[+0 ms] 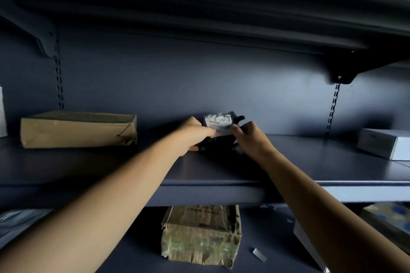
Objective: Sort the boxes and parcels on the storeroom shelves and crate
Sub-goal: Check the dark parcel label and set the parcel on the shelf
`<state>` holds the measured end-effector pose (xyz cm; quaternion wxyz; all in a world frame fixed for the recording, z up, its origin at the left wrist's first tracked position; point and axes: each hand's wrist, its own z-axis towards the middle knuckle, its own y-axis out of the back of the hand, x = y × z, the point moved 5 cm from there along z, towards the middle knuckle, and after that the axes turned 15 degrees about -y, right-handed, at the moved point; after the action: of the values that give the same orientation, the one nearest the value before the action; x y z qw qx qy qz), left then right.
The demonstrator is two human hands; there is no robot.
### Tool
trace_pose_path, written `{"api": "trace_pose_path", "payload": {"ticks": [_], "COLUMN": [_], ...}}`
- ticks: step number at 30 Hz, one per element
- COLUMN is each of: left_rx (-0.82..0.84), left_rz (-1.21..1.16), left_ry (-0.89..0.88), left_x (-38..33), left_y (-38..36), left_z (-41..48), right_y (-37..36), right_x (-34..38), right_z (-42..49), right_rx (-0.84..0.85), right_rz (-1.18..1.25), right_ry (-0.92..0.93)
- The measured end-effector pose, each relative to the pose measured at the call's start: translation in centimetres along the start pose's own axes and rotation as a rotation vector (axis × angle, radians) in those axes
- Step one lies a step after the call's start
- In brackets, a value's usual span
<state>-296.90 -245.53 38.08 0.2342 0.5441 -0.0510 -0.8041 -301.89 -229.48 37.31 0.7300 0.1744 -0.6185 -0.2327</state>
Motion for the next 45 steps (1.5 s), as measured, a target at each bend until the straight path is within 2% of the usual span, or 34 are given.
{"api": "trace_pose_path", "payload": {"ticks": [4,9,15,19,25,30,34,45], "left_rx": [0.022,-0.028,-0.154,-0.199,-0.196,-0.192,-0.184,-0.219], "left_rz": [0.036,0.129,0.156,0.206,0.096,0.169,0.238,0.236], "left_ry": [-0.137,-0.288,-0.328,-0.376,-0.398,-0.525,-0.622,-0.665], "left_x": [-0.4,-0.8,-1.1,-1.3,-1.9,-3.0,-3.6,-4.1], "left_y": [-0.3,-0.1,0.3,0.5,0.8,0.6,0.1,0.6], "left_z": [0.0,0.0,0.1,-0.1,-0.8,-1.5,-2.1,-2.7], "right_y": [1.0,1.4,1.6,2.0,2.4,2.7,3.0,2.7], "right_x": [-0.1,-0.2,0.3,0.5,0.4,0.8,0.9,1.1], "right_z": [-1.0,-1.1,-1.7,-2.2,-2.4,-2.9,-3.0,-3.0], "right_rx": [-0.035,-0.086,-0.145,-0.152,-0.109,-0.113,-0.134,-0.102], "right_rz": [0.008,0.016,0.041,0.085,0.256,0.353,0.370,0.407], "right_ry": [0.017,0.090,0.195,0.201,0.145,0.206,0.268,0.360]}}
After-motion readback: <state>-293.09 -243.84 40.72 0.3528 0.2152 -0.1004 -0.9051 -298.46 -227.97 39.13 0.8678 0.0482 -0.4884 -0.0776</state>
